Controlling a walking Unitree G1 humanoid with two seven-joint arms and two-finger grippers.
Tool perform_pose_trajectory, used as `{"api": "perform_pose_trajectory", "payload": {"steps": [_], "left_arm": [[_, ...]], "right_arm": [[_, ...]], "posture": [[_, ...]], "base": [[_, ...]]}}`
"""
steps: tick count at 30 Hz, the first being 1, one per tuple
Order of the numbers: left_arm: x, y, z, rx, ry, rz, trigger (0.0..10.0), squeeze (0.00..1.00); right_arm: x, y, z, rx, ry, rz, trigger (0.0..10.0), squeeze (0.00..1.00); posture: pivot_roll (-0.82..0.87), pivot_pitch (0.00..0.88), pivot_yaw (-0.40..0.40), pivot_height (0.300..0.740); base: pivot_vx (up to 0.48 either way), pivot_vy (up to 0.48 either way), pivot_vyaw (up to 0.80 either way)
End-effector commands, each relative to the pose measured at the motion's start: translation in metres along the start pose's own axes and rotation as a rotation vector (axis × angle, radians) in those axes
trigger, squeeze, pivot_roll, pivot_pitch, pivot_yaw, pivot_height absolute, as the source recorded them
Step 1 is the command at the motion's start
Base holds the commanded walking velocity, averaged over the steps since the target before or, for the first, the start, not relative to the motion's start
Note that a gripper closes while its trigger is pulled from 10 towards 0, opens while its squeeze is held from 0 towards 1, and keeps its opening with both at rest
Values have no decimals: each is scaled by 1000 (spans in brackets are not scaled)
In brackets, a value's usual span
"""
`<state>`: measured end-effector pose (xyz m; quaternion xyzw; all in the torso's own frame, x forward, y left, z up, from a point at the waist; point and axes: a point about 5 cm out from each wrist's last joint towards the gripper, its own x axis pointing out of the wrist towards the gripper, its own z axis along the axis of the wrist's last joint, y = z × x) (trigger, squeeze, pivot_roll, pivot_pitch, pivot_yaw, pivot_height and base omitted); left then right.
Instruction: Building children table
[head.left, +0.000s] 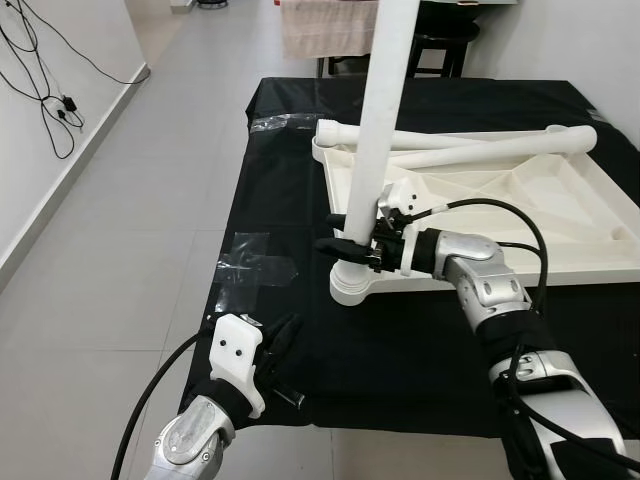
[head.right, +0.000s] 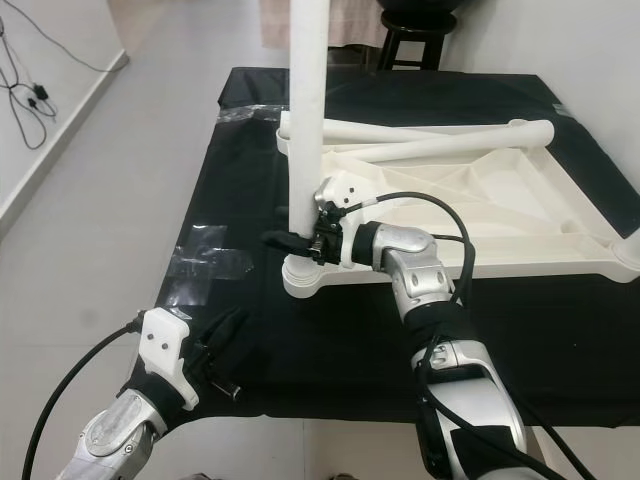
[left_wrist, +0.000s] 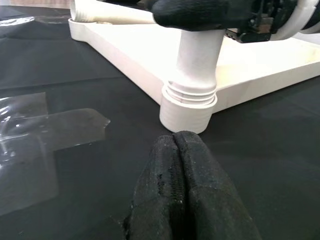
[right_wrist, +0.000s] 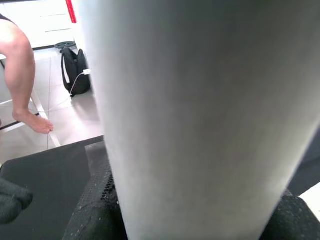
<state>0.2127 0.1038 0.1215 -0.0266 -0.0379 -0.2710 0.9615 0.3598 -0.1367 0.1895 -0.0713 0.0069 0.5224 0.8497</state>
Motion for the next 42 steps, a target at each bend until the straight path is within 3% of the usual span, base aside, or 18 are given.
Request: {"api": "perform_pose_trajectory", "payload": {"steps": [1,6,7,8,13,18,19,20,21,22,23,24,29,30,31,32,35,42], "left_arm": [[-1,-2,-3,-7,16,-2,10000,0],[-3,-1,-3,-8,16,0,10000,0],[-4,1,-2,-7,16,1,10000,0],[-4,1,-2,-6,16,1,10000,0],[-4,3,-2,-5,18,1,10000,0],[-3,4,-3,-8,19,-4,10000,0],[-2,3,-3,-6,18,-1,10000,0],[-2,3,-3,-6,18,-1,10000,0],[-2,3,-2,-5,17,2,10000,0],[-2,3,-2,-3,15,5,10000,0],[-2,3,-2,-2,15,7,10000,0],[-1,3,-2,-2,14,7,10000,0],[0,4,-2,-5,13,6,10000,0],[0,4,-2,-6,12,5,10000,0],[0,4,-2,-6,12,5,10000,0],[1,4,-3,-7,12,4,10000,0],[2,3,-3,-7,9,4,10000,0],[3,2,-4,-6,8,6,10000,0]], "right_arm": [[-8,-3,-7,-20,28,-71,0,0],[-8,5,-29,-4,93,-322,0,0],[-1,19,-42,89,84,-586,0,0],[8,41,-51,130,98,-643,0,0],[24,75,-55,159,101,-644,0,0],[30,61,-46,109,88,-647,0,0],[29,56,-43,103,86,-670,7529,0],[29,56,-43,103,86,-670,7529,0],[29,51,-39,101,84,-685,10000,0],[31,47,-33,94,56,-649,10000,773],[32,45,-29,88,35,-620,10000,773],[33,44,-23,84,13,-585,10000,1000],[38,45,-4,47,-22,-456,10000,1000],[39,46,3,22,-39,-366,10000,773],[39,46,3,22,-39,-366,10000,773],[39,46,9,-15,-46,-280,10000,0],[37,43,16,-109,-29,-62,10000,0],[35,30,17,-70,-36,85,10000,0]], "posture": [[41,117,-18,740],[30,126,-19,740],[25,134,-12,740],[25,137,-7,740],[22,131,3,740],[23,129,-5,740],[25,128,-11,740],[25,128,-11,740],[25,128,-11,740],[29,127,-13,740],[29,126,-14,740],[31,126,-14,740],[28,121,-14,740],[27,118,-13,740],[27,118,-13,740],[28,116,-13,740],[35,110,-19,740],[41,104,-20,740]], "base": [[0,0,0],[0,0,0],[0,0,0],[0,0,0],[0,0,0],[0,0,0],[0,0,0],[0,0,0],[0,0,0],[0,0,0],[0,0,0],[0,0,0],[0,0,0],[0,0,0],[0,0,0],[0,0,0],[0,0,0],[0,0,0]]}}
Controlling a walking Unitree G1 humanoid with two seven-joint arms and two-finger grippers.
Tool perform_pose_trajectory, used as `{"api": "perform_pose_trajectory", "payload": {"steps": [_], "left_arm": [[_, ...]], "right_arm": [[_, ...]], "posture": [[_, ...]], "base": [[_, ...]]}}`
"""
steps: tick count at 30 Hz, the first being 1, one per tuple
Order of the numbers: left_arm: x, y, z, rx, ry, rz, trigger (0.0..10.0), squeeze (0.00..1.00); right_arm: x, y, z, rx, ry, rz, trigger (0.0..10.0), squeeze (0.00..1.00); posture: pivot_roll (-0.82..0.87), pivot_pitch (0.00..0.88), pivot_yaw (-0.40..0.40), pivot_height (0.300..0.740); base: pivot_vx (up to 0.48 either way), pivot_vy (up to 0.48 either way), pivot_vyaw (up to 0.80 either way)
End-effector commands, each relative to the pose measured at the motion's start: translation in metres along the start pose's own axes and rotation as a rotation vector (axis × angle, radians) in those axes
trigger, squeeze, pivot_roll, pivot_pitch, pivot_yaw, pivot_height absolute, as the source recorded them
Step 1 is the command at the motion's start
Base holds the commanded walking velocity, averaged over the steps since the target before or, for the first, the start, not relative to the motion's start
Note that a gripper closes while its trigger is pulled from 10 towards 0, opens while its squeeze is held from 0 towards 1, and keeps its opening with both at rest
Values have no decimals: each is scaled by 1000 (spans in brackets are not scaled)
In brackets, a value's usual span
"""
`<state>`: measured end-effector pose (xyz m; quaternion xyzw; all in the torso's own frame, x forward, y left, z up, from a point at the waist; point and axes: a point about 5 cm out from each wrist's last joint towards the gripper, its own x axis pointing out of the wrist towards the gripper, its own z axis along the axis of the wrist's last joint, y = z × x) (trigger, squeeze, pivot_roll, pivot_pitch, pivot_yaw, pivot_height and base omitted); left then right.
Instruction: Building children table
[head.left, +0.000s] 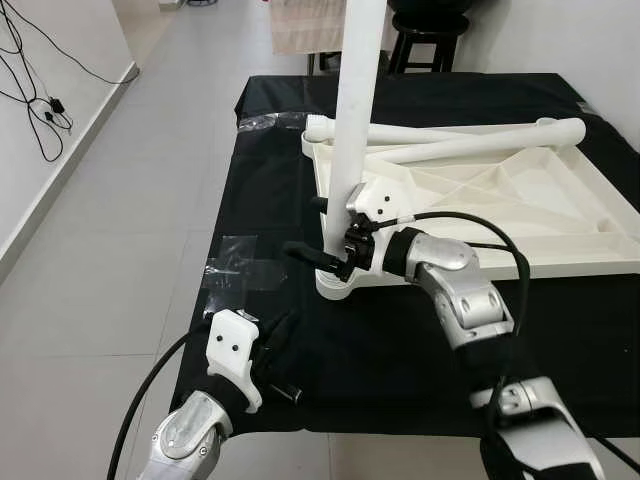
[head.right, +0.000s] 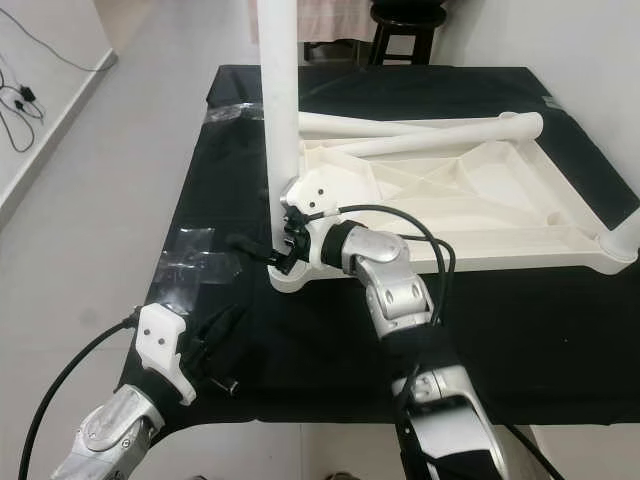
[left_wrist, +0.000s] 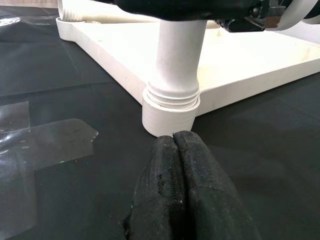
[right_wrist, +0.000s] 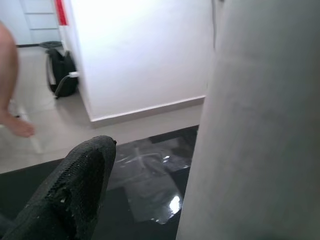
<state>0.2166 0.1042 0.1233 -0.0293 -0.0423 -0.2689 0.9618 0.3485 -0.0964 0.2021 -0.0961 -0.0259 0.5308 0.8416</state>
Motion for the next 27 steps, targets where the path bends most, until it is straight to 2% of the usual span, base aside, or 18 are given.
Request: {"api": "perform_pose_trajectory", "payload": {"steps": [1,2,3,4,5,12,17,20,21,22,24,25,26,27], "left_arm": [[-1,-1,-5,-4,18,2,10000,0],[-1,-1,-5,-4,18,2,10000,0],[-1,-1,-5,-5,18,1,10000,0],[-1,-1,-5,-5,18,1,10000,0],[0,-2,-6,-7,18,0,10000,0],[-1,-3,-6,-8,18,2,10000,0],[-1,-3,-5,-9,17,3,10000,0],[-1,-2,-5,-11,16,3,10000,0],[-2,-2,-5,-11,16,4,10000,0],[-3,-2,-5,-10,16,4,10000,0],[-3,-2,-5,-10,16,4,10000,0],[-3,-1,-5,-10,16,6,10000,0],[-3,-1,-4,-8,16,7,10000,0],[-3,-1,-4,-8,16,7,10000,0]], "right_arm": [[5,2,-2,16,-11,73,10000,0],[5,2,-2,16,-11,73,10000,0],[4,-1,-3,34,-14,82,3804,0],[4,-1,-3,34,-14,82,3804,0],[2,-6,-5,56,-15,94,0,0],[-4,-13,-6,52,-13,65,0,0],[-10,-11,-8,23,2,34,0,0],[-16,-4,-15,21,18,-31,0,0],[-16,1,-22,44,21,-138,0,0],[-17,4,-34,116,31,-352,0,0],[-17,4,-34,116,31,-352,0,0],[-19,19,-56,184,111,-574,0,0],[-19,37,-69,225,146,-694,0,0],[-19,37,-69,225,146,-694,0,0]], "posture": [[41,104,-20,740],[41,104,-20,740],[43,105,-20,740],[43,105,-20,740],[47,104,-20,740],[44,110,-21,740],[45,113,-24,740],[46,117,-27,740],[43,118,-35,740],[41,119,-38,740],[41,119,-38,740],[38,123,-34,740],[39,129,-23,740],[39,129,-23,740]], "base": [[0,0,0],[0,0,0],[0,0,0],[0,0,0],[0,0,0],[0,0,0],[0,0,0],[0,0,0],[0,0,0],[0,0,0],[0,0,0],[0,0,0],[0,0,0],[0,0,0]]}}
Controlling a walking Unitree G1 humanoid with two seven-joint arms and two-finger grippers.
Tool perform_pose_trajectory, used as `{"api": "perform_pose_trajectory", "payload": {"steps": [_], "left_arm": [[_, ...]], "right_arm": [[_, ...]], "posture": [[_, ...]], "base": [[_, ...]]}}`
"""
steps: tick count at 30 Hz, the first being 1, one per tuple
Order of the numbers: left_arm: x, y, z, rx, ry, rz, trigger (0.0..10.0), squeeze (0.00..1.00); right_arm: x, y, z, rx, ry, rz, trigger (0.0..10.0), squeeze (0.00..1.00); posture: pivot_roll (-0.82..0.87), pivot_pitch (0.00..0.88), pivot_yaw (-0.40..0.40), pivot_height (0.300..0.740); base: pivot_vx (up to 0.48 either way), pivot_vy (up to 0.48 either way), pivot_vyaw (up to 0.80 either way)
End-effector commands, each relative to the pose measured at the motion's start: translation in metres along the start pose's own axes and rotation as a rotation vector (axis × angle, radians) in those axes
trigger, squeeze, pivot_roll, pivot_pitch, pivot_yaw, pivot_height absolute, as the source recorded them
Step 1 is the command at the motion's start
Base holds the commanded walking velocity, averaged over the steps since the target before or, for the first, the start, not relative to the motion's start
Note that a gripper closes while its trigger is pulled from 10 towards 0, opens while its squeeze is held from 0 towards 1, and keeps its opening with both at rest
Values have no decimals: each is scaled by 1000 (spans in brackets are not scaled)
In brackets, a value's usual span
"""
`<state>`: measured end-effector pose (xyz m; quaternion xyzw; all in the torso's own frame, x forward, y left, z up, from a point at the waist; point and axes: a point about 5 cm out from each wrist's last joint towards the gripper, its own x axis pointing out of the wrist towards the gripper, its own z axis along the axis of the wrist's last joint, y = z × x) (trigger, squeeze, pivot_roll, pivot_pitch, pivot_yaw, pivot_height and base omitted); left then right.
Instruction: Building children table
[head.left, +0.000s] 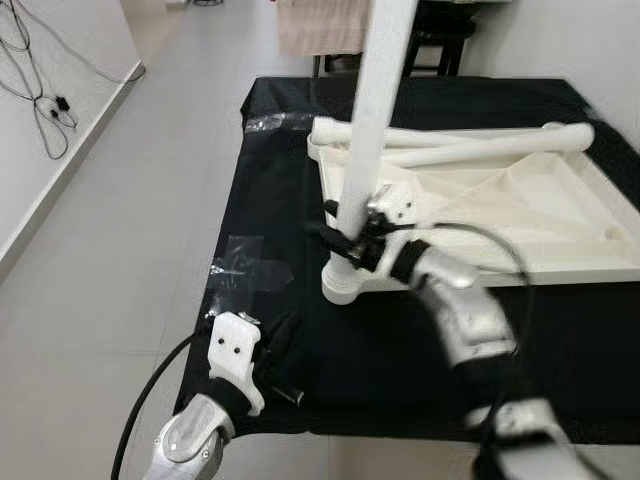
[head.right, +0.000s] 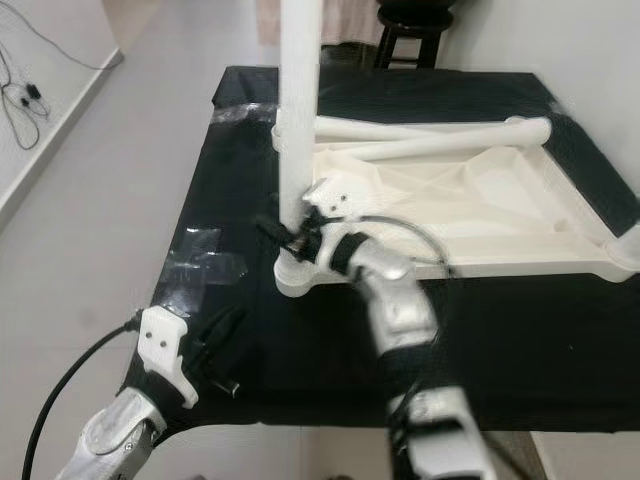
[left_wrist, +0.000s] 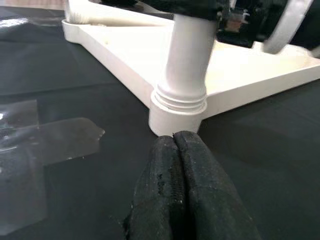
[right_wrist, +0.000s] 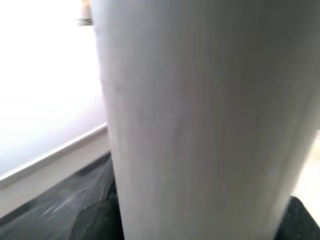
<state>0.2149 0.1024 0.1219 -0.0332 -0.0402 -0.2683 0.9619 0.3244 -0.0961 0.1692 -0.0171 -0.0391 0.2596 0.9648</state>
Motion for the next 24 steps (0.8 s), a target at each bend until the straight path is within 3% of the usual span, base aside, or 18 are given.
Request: {"api": "perform_pose_trajectory", "payload": {"steps": [1,3,6,11,12,13,15,18,19,20,21,22,24], "left_arm": [[-2,1,-3,0,14,5,10000,0],[-2,1,-3,1,14,5,10000,0],[-3,2,-2,0,13,8,10000,0],[-3,2,-2,3,10,15,10000,0],[-2,2,-2,4,9,17,10000,0],[-2,2,-2,3,9,17,10000,0],[-2,2,-2,2,9,16,10000,0],[-1,2,-2,-3,10,10,10000,0],[-1,2,-2,-3,10,10,10000,0],[-1,2,-2,-4,10,10,10000,0],[-1,2,-2,-4,10,10,10000,0],[0,2,-2,-4,9,10,10000,0],[0,2,-2,-5,8,10,10000,0]], "right_arm": [[-14,-4,-40,32,203,-107,0,0],[-13,14,-47,49,211,-126,0,0],[-3,20,-41,13,178,-73,0,0],[-1,24,-38,-11,174,-45,0,0],[-1,28,-34,-5,165,-34,10000,0],[1,31,-27,24,135,13,10000,1000],[2,34,-21,43,114,39,10000,1000],[9,32,3,58,25,224,10000,1000],[9,32,3,58,25,224,10000,1000],[9,30,6,53,12,257,10000,878],[9,30,6,53,12,257,10000,878],[8,28,12,46,-14,347,10000,0],[10,15,19,10,-30,493,10000,0]], "posture": [[39,129,-23,740],[41,128,-29,740],[36,129,-27,740],[42,131,-30,740],[40,131,-28,740],[39,131,-26,740],[39,131,-26,740],[37,127,-23,740],[37,127,-23,740],[37,126,-24,740],[37,126,-24,740],[36,123,-28,740],[35,120,-29,740]], "base": [[0,0,0],[0,0,0],[0,0,0],[0,0,0],[0,0,0],[0,0,0],[0,0,0],[0,0,0],[0,0,0],[0,0,0],[0,0,0],[0,0,0],[0,0,0]]}}
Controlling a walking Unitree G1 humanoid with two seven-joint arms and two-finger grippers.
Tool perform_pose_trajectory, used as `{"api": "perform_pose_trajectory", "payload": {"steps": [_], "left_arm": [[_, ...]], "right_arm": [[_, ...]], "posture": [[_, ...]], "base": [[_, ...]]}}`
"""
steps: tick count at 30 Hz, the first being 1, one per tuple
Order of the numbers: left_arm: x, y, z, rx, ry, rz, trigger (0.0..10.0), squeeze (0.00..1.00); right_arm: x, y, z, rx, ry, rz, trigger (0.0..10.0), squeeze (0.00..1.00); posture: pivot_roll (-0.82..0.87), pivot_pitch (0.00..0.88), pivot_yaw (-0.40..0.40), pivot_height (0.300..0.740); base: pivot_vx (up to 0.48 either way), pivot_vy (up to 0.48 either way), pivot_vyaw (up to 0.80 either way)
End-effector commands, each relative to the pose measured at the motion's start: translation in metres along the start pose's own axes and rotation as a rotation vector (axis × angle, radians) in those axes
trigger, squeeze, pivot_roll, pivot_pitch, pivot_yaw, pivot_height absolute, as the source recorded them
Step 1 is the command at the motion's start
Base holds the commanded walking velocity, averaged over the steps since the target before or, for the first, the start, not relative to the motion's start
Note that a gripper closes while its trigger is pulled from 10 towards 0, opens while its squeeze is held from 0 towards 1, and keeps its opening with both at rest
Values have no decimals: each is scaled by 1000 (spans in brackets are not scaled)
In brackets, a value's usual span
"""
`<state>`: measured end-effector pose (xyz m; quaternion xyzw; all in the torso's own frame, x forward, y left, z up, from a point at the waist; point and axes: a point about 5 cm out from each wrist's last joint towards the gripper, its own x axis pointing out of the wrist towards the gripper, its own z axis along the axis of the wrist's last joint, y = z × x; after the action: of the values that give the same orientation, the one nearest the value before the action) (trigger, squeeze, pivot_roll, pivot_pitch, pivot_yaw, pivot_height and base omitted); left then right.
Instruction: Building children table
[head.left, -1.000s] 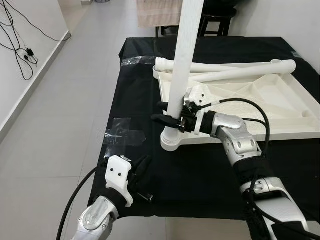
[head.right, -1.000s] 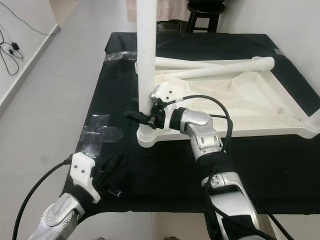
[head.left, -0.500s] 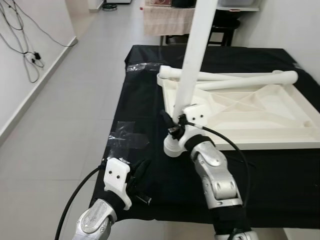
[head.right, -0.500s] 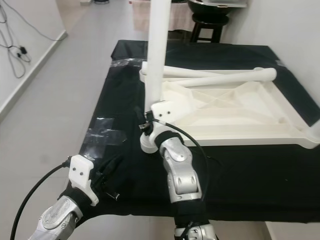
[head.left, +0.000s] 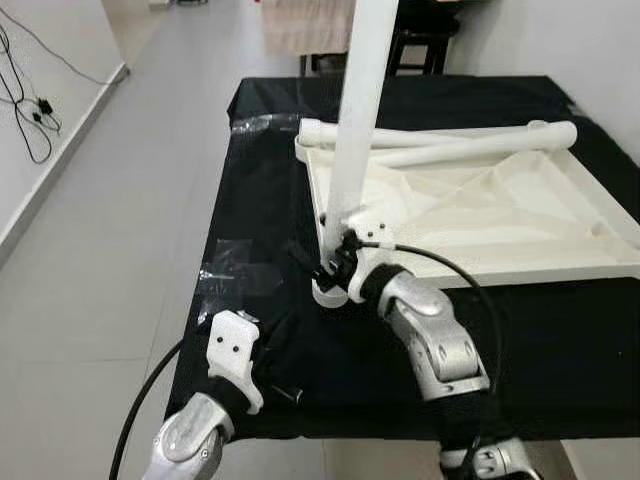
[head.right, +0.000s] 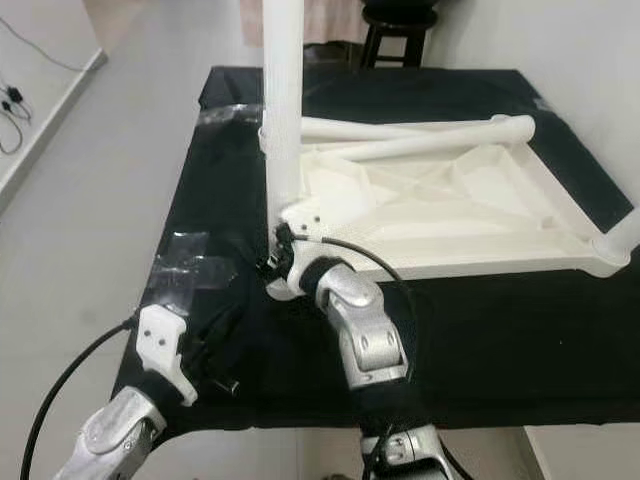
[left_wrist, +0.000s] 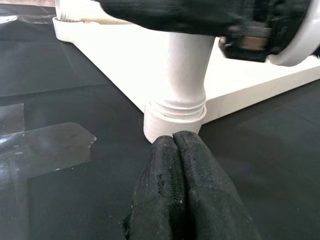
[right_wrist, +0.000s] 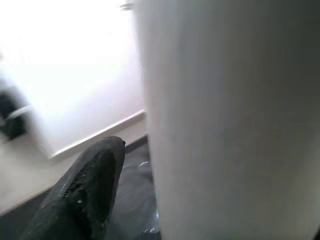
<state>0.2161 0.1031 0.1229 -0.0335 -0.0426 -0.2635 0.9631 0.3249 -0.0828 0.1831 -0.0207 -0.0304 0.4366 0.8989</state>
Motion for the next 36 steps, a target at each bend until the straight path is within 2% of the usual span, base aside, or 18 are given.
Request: {"api": "perform_pose_trajectory", "payload": {"steps": [1,2,4,9,10,11,12,21,26,28,29,30,31,32,34,35,36], "left_arm": [[0,1,-3,-6,13,1,10000,0],[0,1,-3,-6,13,1,10000,0],[0,0,-3,-5,12,2,10000,0],[1,0,-4,-3,14,2,10000,0],[1,0,-4,-3,14,2,10000,0],[1,0,-4,-3,14,2,10000,0],[1,0,-4,-3,15,2,10000,0],[2,-1,-4,-4,14,2,10000,0],[2,-1,-4,-6,13,3,10000,0],[1,-1,-4,-6,13,3,10000,0],[0,-1,-4,-5,14,3,10000,0],[0,-1,-4,-5,14,3,10000,0],[-1,0,-3,-4,15,4,10000,0],[-1,1,-3,-3,15,4,10000,0],[-2,2,-3,-1,16,5,10000,0],[-2,2,-3,-1,16,5,10000,0],[-2,3,-3,0,16,5,10000,0]], "right_arm": [[2,-4,7,-22,-27,160,10000,0],[2,-4,7,-22,-27,160,10000,0],[3,-15,10,-25,-20,222,10000,0],[5,-23,13,-9,-16,298,10000,0],[6,-26,14,2,-10,320,4941,0],[6,-26,14,2,-10,320,4941,0],[6,-30,16,15,-9,338,0,0],[2,-41,15,-1,-4,349,0,0],[-4,-46,8,-28,13,251,0,0],[-6,-51,1,-29,40,103,0,0],[-6,-51,-11,-45,96,-90,0,0],[-6,-51,-11,-45,96,-90,0,0],[-11,-37,-36,-28,161,-381,0,0],[-15,-21,-47,5,176,-468,0,0],[-16,4,-57,64,178,-506,0,0],[-16,4,-57,64,178,-506,0,0],[-14,11,-59,77,176,-496,0,0]], "posture": [[40,118,-30,740],[40,118,-30,740],[40,118,-30,740],[51,110,-29,740],[52,109,-30,740],[52,109,-30,740],[52,107,-28,740],[50,109,-30,740],[47,110,-32,740],[45,116,-34,740],[46,120,-36,740],[46,120,-36,740],[38,124,-30,740],[40,129,-28,740],[36,127,-20,740],[36,127,-20,740],[36,127,-20,740]], "base": [[0,0,0],[0,0,0],[0,0,0],[0,0,0],[0,0,0],[0,0,0],[0,0,0],[0,0,0],[0,0,0],[0,0,0],[0,0,0],[0,0,0],[0,0,0],[0,0,0],[0,0,0],[0,0,0],[0,0,0]]}}
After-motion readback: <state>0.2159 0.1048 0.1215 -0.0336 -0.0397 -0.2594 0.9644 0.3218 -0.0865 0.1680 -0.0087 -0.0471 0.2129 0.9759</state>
